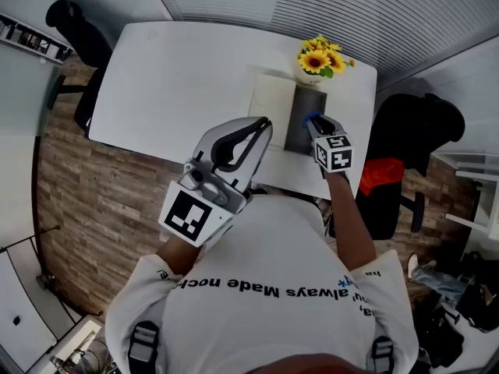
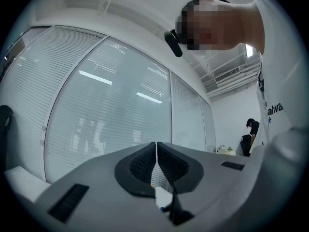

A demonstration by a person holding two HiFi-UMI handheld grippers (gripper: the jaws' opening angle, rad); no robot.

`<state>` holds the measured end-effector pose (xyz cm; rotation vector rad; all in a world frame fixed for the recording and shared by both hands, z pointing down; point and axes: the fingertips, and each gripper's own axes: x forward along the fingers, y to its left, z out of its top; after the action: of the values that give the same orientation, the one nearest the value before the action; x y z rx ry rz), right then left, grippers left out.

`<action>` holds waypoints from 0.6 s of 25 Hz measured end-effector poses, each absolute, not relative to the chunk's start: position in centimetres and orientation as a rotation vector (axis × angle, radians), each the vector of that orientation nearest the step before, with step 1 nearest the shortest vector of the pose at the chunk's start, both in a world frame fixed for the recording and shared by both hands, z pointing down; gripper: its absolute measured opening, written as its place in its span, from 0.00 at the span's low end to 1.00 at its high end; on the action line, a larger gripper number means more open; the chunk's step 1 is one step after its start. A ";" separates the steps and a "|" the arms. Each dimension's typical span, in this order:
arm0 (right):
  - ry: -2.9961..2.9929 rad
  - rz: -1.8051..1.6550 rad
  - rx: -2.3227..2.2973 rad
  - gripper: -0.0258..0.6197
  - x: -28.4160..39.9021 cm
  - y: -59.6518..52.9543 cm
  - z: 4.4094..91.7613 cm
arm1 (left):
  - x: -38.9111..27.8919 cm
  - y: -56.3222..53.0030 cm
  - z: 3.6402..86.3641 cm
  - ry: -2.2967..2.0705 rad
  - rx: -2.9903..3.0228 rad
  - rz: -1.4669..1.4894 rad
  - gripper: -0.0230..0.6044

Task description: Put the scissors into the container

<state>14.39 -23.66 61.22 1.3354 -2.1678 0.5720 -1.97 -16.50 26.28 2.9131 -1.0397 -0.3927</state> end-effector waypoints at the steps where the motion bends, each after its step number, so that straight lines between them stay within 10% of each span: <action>1: -2.163 0.577 1.336 0.17 14.4 -23.7 61.4 | -2.1 -16.5 26.3 -1.040 2.913 -0.393 0.08; 15: -2.104 0.655 1.338 0.17 14.3 -25.0 63.9 | -4.0 -16.4 26.5 -1.040 2.907 -0.404 0.08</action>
<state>14.33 -25.04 63.85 1.3378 -2.1044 0.6548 -4.03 -16.40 26.49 2.9071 -1.0401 -0.4042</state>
